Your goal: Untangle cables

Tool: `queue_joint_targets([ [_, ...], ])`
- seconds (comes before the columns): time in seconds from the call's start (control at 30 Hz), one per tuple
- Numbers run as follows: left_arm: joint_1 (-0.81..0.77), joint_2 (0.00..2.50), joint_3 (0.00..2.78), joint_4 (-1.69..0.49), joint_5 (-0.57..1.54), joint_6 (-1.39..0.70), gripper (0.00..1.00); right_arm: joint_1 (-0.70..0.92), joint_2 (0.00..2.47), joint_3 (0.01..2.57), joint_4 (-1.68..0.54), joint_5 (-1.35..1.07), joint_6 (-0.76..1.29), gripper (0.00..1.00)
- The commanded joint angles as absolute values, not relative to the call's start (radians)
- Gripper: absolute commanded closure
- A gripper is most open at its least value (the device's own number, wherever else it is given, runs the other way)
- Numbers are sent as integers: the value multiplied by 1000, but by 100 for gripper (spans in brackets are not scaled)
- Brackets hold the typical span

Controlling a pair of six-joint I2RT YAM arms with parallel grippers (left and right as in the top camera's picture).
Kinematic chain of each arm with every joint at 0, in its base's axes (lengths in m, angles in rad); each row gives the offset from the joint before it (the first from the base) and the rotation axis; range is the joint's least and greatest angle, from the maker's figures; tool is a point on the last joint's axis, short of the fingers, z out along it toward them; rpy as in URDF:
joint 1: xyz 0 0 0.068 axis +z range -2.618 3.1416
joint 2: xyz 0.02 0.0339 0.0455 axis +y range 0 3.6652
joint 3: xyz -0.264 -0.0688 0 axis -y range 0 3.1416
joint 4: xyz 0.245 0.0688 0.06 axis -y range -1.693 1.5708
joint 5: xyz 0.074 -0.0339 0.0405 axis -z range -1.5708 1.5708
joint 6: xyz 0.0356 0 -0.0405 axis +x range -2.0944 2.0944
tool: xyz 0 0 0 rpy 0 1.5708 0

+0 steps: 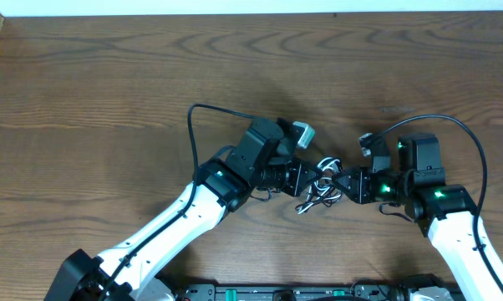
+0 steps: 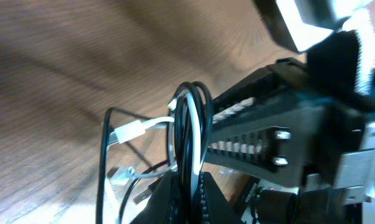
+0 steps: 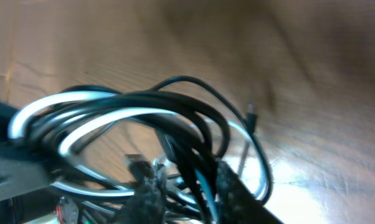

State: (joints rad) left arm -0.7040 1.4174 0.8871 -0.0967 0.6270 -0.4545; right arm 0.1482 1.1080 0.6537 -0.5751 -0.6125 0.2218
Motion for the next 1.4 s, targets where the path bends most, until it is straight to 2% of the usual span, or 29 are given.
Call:
queue_joint_targets([
  [0.0, -712, 1402, 904, -84, 666, -468, 92, 163, 1111, 659, -615, -502, 213, 88],
  [0.03, -710, 1401, 904, -85, 666, -468, 93, 163, 1111, 659, -641, -447, 216, 98],
  [0.07, -709, 1401, 904, -87, 666, -468, 93, 163, 1111, 659, -664, -395, 233, 99],
  [0.27, -691, 1401, 904, -119, 659, -437, 93, 163, 1111, 659, -757, -146, 336, 99],
  [0.47, -645, 1401, 904, -268, 522, -387, 93, 163, 1111, 659, -905, 229, 593, 99],
  [0.57, -609, 1392, 904, -306, 496, -381, 93, 163, 1111, 659, -939, 285, 682, 98],
  [0.63, -592, 1381, 904, -302, 497, -382, 93, 163, 1111, 659, -900, 221, 694, 81],
  [0.7, -585, 1365, 904, -290, 498, -382, 93, 163, 1111, 659, -839, 99, 673, 60],
  [0.77, -585, 1346, 904, -264, 528, -381, 93, 163, 1111, 659, -750, -90, 561, 44],
  [0.87, -586, 1319, 904, -228, 598, -378, 93, 165, 1111, 659, -621, -408, 340, 38],
  [0.97, -586, 1303, 904, -231, 634, -342, 92, 165, 1111, 659, -548, -590, 253, 33],
  [1.03, -586, 1305, 904, -259, 632, -311, 93, 165, 1111, 659, -530, -610, 252, 29],
  [1.17, -586, 1308, 900, -350, 585, -262, 92, 165, 1111, 659, -533, -608, 205, 28],
  [1.37, -586, 1307, 901, -475, 254, -275, 93, 165, 1111, 659, -543, -494, 202, 19],
])
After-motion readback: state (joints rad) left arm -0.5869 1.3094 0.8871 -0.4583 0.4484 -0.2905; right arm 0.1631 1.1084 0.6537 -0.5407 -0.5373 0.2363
